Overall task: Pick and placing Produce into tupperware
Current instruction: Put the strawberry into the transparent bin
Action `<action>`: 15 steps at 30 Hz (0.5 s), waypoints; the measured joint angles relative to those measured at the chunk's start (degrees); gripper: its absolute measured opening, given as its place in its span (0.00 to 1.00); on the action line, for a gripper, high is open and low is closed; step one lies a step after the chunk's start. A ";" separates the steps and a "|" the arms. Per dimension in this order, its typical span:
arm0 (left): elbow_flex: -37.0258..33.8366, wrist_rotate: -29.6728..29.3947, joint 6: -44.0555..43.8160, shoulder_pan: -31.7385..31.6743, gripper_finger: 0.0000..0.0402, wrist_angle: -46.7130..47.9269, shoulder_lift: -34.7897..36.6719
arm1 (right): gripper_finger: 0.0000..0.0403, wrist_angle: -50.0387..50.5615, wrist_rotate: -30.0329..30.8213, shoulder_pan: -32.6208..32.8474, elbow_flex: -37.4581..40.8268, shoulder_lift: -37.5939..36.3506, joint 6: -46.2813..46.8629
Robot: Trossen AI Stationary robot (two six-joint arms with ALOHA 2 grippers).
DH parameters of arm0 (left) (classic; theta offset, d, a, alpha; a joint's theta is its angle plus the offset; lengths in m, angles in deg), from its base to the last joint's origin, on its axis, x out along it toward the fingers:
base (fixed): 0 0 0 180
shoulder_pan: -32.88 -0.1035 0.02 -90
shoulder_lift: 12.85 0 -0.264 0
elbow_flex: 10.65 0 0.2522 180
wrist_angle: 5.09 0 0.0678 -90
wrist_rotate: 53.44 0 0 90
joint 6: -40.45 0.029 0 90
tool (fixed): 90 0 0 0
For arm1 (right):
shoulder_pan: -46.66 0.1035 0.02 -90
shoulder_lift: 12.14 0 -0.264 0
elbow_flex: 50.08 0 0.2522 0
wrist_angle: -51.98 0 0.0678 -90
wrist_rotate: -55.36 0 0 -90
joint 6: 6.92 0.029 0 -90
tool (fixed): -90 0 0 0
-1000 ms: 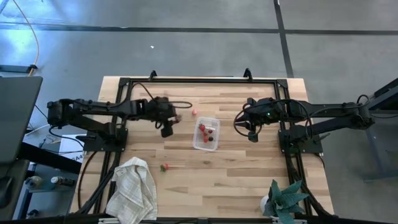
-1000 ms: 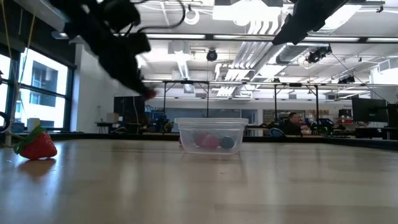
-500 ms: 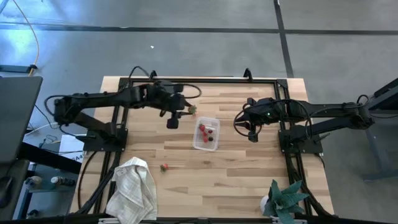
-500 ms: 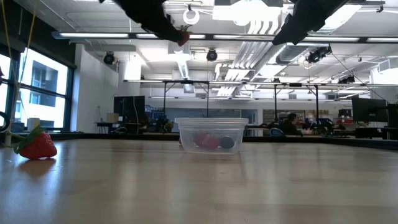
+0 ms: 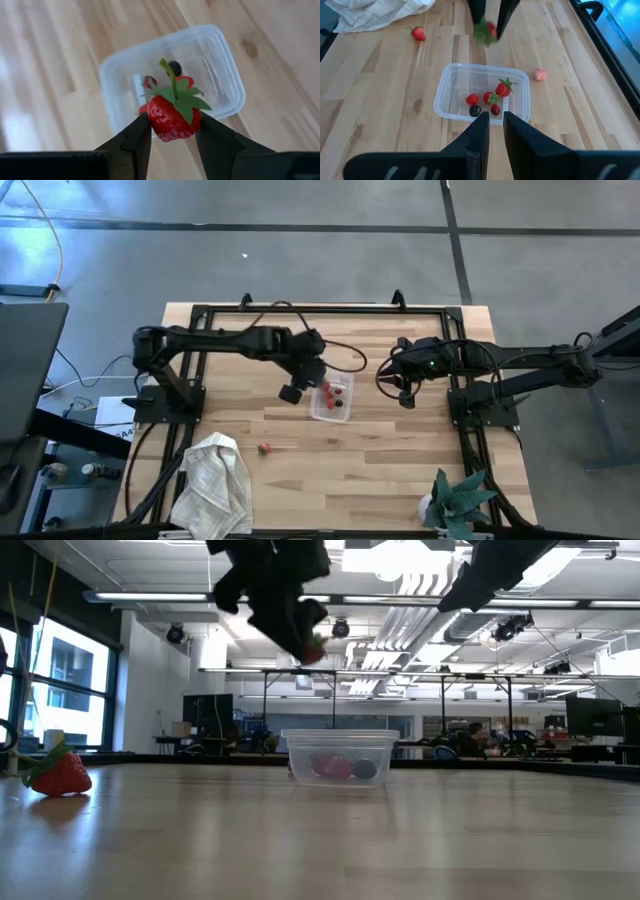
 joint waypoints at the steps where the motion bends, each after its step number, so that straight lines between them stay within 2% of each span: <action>1: -0.24 0.23 -0.04 0.24 0.32 -0.33 -0.82 | 0.12 -0.01 0.00 0.02 0.00 0.00 -0.04; 15: -0.55 0.44 0.32 4.00 0.32 -3.27 -12.66 | 0.12 0.02 0.00 0.02 0.00 0.00 -0.05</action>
